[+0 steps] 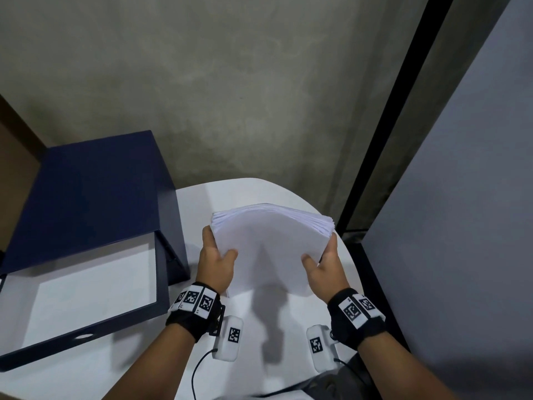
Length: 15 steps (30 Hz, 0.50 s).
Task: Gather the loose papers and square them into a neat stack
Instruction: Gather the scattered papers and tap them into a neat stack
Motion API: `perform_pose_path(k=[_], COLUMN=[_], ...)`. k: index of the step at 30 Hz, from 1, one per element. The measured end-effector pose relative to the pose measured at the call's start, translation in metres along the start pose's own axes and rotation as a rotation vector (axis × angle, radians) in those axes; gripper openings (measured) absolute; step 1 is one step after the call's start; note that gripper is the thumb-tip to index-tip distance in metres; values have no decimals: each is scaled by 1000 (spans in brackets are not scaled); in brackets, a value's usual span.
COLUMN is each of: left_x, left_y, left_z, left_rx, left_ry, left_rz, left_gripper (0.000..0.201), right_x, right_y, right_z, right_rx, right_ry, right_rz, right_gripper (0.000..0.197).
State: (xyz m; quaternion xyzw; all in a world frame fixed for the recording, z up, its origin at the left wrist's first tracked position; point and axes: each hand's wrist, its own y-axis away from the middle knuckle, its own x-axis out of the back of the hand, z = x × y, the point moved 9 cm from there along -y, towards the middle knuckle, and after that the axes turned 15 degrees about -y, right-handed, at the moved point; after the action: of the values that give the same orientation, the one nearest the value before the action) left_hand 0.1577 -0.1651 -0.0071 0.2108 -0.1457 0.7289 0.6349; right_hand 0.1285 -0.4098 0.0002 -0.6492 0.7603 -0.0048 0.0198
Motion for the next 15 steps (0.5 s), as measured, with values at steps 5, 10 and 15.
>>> perform_pose_path(k=[5, 10, 15], left_x=[-5, 3, 4], left_y=[0, 0, 2], left_z=[-1, 11, 19], left_rx=[18, -28, -41], left_ry=[106, 224, 209], left_rz=[-20, -4, 13], left_gripper=[47, 40, 30], right_x=[1, 6, -1], right_y=[2, 3, 0], right_z=[-1, -17, -31], right_rx=[12, 108, 152], right_ry=[-55, -107, -105], right_rz=[58, 117, 106], right_gripper=[52, 54, 39])
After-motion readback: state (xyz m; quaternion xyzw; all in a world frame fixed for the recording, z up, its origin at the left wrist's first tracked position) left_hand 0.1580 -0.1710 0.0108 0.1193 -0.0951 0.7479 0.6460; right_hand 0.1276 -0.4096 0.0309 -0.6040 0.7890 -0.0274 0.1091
